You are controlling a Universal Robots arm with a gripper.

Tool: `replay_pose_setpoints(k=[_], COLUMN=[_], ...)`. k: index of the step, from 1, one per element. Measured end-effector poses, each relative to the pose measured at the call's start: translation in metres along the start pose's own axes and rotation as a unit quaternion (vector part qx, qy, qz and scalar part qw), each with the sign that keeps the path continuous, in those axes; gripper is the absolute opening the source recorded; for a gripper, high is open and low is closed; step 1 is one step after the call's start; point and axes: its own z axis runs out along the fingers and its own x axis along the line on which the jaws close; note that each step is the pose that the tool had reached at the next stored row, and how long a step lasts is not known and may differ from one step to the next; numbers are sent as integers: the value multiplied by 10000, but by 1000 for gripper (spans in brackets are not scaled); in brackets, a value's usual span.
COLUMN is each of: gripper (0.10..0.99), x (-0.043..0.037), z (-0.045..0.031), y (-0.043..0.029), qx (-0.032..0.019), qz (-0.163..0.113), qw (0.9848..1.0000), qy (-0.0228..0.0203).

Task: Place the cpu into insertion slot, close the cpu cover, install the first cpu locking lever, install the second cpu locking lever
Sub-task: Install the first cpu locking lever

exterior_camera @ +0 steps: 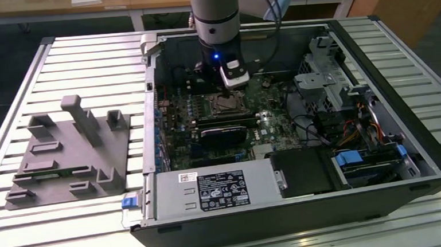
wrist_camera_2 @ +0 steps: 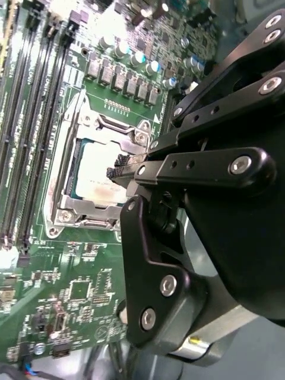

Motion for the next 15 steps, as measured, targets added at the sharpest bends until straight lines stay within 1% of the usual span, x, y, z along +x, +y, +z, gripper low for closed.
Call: replay_pose_setpoints(k=[2,6,9,12,15], gripper=[106,106,106,106,106], x=[0,-1,-2,-5,-6], z=[0,0,-17,-50,-58], y=[-1,0,1,6,7], qx=[16,99,99,99,101], qz=[-138,-381,-435,-448,-451], qw=[9999,9992,9990,9989,9989], qy=[6,-1,3,5,3])
